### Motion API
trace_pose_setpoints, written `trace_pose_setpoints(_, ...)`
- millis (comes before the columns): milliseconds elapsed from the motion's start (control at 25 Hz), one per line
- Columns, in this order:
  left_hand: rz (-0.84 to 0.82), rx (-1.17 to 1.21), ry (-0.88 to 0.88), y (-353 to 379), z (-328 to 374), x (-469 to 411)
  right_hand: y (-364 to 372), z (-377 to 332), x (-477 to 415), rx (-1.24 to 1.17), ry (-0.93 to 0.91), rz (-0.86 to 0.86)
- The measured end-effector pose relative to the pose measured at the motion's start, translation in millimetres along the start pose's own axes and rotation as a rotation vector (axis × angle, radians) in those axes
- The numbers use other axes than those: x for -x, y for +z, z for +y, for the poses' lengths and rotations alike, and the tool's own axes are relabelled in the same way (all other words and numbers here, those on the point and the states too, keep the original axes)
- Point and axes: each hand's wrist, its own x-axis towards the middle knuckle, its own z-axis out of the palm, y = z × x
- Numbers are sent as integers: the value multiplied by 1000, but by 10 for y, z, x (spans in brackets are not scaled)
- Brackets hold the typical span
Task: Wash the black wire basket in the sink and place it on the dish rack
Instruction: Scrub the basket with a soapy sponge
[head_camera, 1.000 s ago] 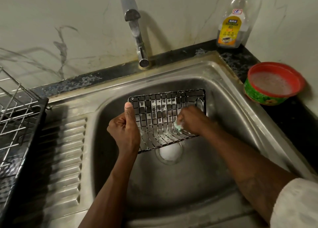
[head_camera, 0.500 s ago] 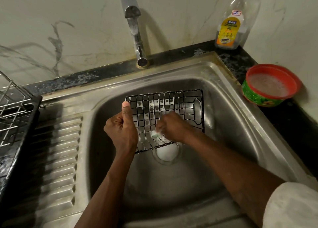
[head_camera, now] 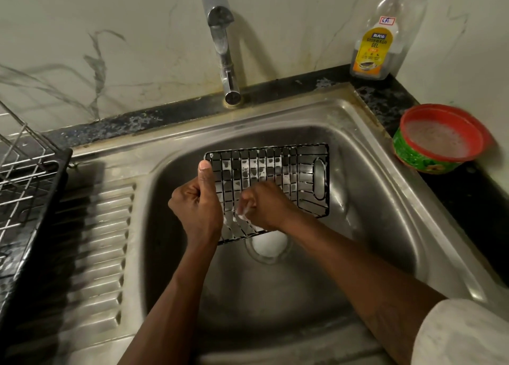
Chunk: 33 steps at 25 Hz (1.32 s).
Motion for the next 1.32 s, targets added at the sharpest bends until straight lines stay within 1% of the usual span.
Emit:
trace_pose_setpoints(80, -8, 3, -6, 4, -9, 8, -47, 95, 13, 5, 23, 47)
trace_pose_setpoints(160, -2, 0, -4, -7, -18, 0, -142, 285, 42, 76, 107, 61)
trace_pose_setpoints(240, 1, -3, 6, -5, -9, 0, -289, 496, 67, 207, 234, 91)
trace_pose_setpoints(320, 4, -9, 24, -9, 6, -1, -377, 568, 62, 406, 356, 118)
trace_pose_setpoints(360, 1, -11, 33, -11, 4, -3, -382, 545, 56, 482, 387, 118)
trace_pose_setpoints(400, -6, -7, 39, -16, 5, -2, -369, 489, 54, 505, 384, 113)
trace_pose_setpoints(440, -17, 1, 42, -21, 3, -3, -333, 422, 57, 469, 362, 110)
trace_pose_setpoints(520, -30, 11, 39, -34, -5, -12, -211, 216, 83, 265, 269, 75)
trace_pose_setpoints(600, -20, -5, 24, -23, -28, -20, -95, -70, 87, 71, 124, -30)
trace_pose_setpoints(680, -16, -15, 7, -1, -56, -10, 5, -291, 48, -93, 14, -79)
trace_pose_setpoints(760, -19, -15, -10, 1, -82, -9, 108, -369, -2, -138, -72, -68)
trace_pose_setpoints(800, -17, -15, -15, 0, -85, -10, 124, -374, -21, -145, -85, -65)
trace_pose_setpoints(880, -13, -22, -15, -1, -73, -8, 57, -345, -13, -137, -46, -96)
trace_pose_setpoints(960, -20, -28, 0, -3, -33, 2, -74, -315, 46, -171, -59, -241)
trace_pose_setpoints(1000, -17, -34, 8, -3, -17, 5, -128, -287, 80, -236, -93, -324)
trace_pose_setpoints(1040, -11, -41, 11, -1, -12, 2, -161, -262, 106, -292, -122, -361)
trace_pose_setpoints(1080, -8, -42, 8, 3, -3, 4, -152, -230, 112, -299, -127, -337)
trace_pose_setpoints(1120, -10, -37, 2, 8, 0, 10, -119, -197, 94, -255, -115, -267)
trace_pose_setpoints(1200, -21, -18, -2, 14, -8, 21, -26, -188, 4, -85, -94, -89)
trace_pose_setpoints(1240, -21, -11, -5, 12, -16, 21, -4, -208, -27, -44, -89, -50)
trace_pose_setpoints(1280, -21, -3, -6, 6, -13, 19, 1, -224, -34, -50, -92, -58)
trace_pose_setpoints(1320, -18, 2, -8, 2, -13, 16, -10, -223, -18, -94, -101, -116)
